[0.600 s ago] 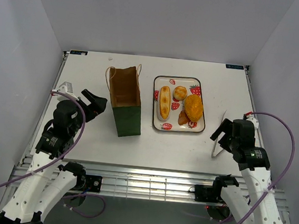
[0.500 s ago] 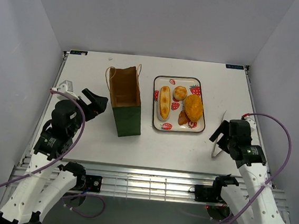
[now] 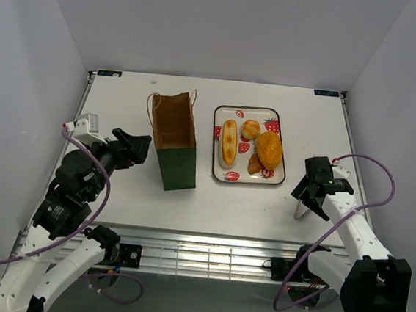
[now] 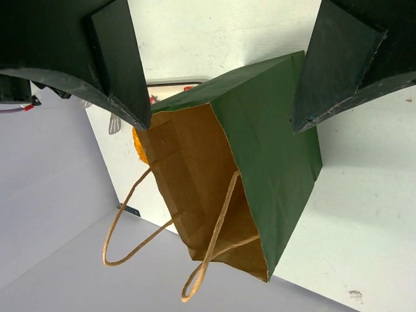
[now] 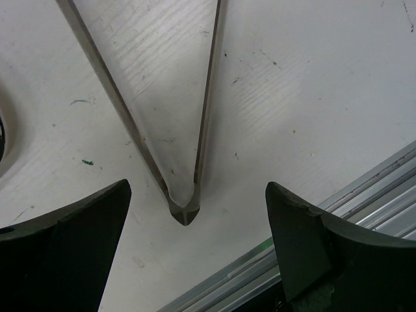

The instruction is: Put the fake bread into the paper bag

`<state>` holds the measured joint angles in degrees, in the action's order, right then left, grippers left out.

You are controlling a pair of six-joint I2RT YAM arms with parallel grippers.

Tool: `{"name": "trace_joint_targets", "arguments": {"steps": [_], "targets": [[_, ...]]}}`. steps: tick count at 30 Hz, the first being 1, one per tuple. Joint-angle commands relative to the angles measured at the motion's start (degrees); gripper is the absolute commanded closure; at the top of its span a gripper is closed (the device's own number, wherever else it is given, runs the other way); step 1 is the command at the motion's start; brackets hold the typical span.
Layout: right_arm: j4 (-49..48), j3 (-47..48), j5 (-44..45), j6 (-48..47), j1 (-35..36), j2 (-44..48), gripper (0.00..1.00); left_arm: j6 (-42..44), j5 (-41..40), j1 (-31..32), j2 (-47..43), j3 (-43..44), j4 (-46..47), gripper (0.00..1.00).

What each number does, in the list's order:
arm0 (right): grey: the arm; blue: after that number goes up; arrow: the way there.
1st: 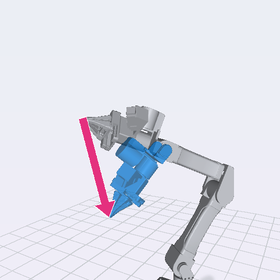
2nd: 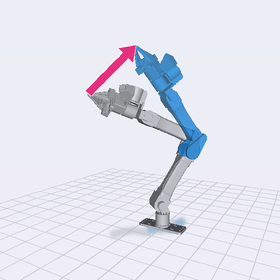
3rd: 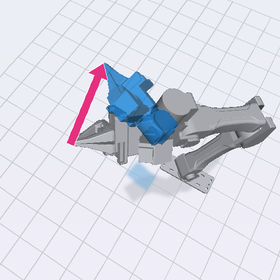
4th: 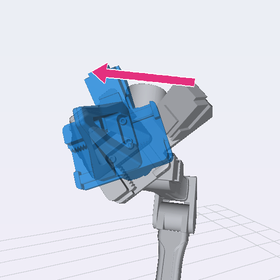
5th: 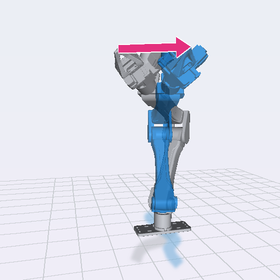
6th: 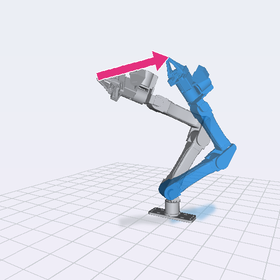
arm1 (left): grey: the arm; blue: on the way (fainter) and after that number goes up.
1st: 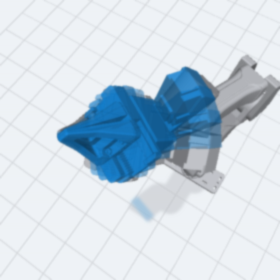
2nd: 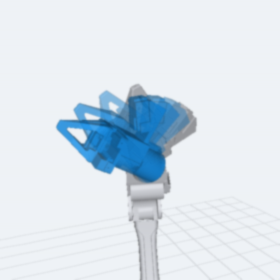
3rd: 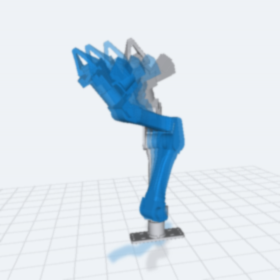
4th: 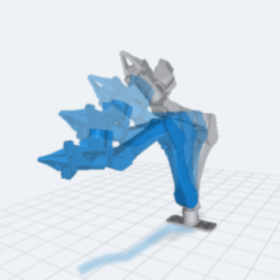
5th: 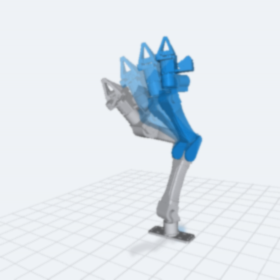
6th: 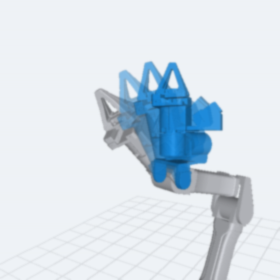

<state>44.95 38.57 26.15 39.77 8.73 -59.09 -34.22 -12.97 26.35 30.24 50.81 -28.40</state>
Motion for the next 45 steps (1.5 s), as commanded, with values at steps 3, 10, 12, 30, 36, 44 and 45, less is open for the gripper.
{"name": "trace_joint_targets", "arguments": {"steps": [3,10,12,30,36,44,45], "targets": [[-4.42,2.04,5.49,1.11,-0.29,-5.24,0.10,2.57,-4.16,4.23,-0.79,0.70,1.42,0.02],[-17.95,-0.68,2.94,-3.64,-0.29,-8.41,0.07,4.07,-4.61,6.26,-1.85,-0.36,2.39,0.02],[-20.07,-0.86,3.03,-3.73,-0.29,-9.37,0.06,4.25,-4.34,6.26,-2.02,-0.18,2.21,0.02],[-21.40,0.01,5.48,-6.19,-0.21,-7.62,0.05,4.60,-2.68,6.35,-4.40,-2.73,4.76,0.02],[-16.21,0.02,9.09,-4.01,-1.35,-9.72,0.10,4.42,-2.32,6.61,-5.01,-3.52,5.73,0.02],[-18.31,-2.18,9.44,-1.27,-1.61,-14.47,0.10,6.35,-4.25,7.84,-4.93,-3.08,5.64,0.02],[-19.54,-2.53,9.27,-1.27,-1.61,-15.17,0.10,6.62,-4.25,8.01,-5.01,-3.17,5.90,0.02]]}}
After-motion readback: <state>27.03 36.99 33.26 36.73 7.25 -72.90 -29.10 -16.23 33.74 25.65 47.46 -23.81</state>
